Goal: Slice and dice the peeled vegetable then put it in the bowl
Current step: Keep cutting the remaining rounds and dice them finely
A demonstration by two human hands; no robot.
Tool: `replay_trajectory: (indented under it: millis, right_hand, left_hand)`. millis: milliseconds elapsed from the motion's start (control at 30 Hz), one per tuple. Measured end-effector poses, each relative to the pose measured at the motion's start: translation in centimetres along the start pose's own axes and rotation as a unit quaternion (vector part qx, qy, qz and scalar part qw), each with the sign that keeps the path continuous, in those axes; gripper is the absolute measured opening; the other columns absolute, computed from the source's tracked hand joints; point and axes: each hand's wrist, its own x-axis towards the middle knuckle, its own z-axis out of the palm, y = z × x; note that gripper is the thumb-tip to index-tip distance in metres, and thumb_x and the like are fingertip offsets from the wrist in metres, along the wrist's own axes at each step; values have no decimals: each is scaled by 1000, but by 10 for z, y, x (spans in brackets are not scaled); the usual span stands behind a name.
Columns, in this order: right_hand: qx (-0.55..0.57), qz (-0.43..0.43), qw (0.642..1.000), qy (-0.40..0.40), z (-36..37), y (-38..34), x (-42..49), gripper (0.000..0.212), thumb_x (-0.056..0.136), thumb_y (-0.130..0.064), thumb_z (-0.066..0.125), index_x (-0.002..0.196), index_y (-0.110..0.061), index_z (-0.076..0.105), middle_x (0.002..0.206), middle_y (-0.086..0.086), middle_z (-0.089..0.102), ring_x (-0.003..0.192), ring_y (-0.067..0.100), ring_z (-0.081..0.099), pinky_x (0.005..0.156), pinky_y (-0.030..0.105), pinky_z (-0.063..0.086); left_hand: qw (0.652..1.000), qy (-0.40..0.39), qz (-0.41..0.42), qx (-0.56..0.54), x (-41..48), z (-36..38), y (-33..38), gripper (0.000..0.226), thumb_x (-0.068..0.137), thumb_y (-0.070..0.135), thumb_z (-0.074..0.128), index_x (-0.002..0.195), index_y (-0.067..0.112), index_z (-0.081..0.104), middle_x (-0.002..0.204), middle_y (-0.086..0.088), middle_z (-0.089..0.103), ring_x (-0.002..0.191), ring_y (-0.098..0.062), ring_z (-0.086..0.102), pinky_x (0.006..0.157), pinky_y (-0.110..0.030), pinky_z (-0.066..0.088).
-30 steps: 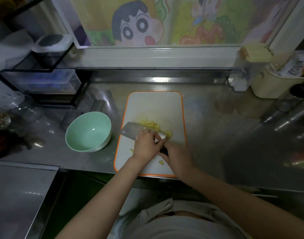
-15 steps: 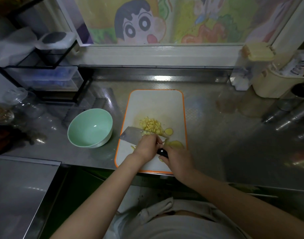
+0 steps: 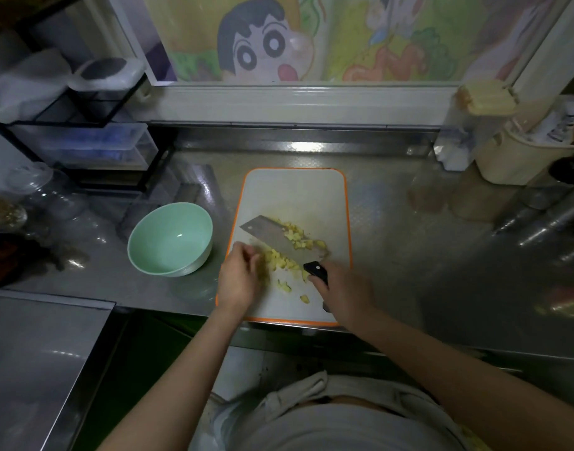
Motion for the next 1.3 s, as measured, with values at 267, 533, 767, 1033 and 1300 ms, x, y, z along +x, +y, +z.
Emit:
replay_trajectory:
  millis: [267, 533, 767, 1033, 1300]
  right_hand:
    - [17, -4, 1000, 6, 6, -7, 1, 38, 95, -47, 44, 117, -20, 59, 102, 2, 65, 90, 18, 60, 75, 34, 51]
    - [36, -2, 999, 6, 7, -13, 0, 38, 95, -47, 46, 119, -21, 60, 101, 3, 66, 89, 19, 61, 72, 32, 51]
    - [62, 14, 998, -6, 5, -12, -2, 35, 95, -44, 47, 116, -19, 60, 101, 2, 64, 88, 16, 59, 68, 26, 45]
    - [125, 54, 989, -65, 14, -17, 1, 36, 97, -43, 43, 102, -11, 61, 76, 1, 56, 72, 18, 57, 64, 34, 46]
    - [119, 50, 984, -126, 18, -29, 8, 41, 99, -42, 39, 84, -7, 55, 65, 2, 49, 69, 22, 54, 61, 31, 40]
  left_hand:
    - [987, -83, -127, 60, -3, 12, -36, 24, 88, 21, 61, 100, 1, 54, 106, -21, 59, 100, -37, 56, 81, -34, 42]
    - [983, -123, -103, 89, 3, 22, -29, 27, 84, 8, 61, 110, 3, 56, 114, -18, 52, 105, -33, 52, 90, -30, 37]
    - [982, -124, -68, 124, 5, 25, -31, 29, 81, 18, 64, 106, 7, 56, 108, -15, 55, 104, -31, 51, 88, -35, 39]
    - [983, -104, -53, 143, 8, 28, -30, 15, 85, 20, 62, 92, 6, 62, 102, -18, 58, 98, -33, 54, 81, -34, 40]
    - [990, -74, -75, 92, 1, 25, -31, 16, 82, 13, 64, 92, 0, 64, 100, -19, 58, 94, -33, 56, 82, -32, 40]
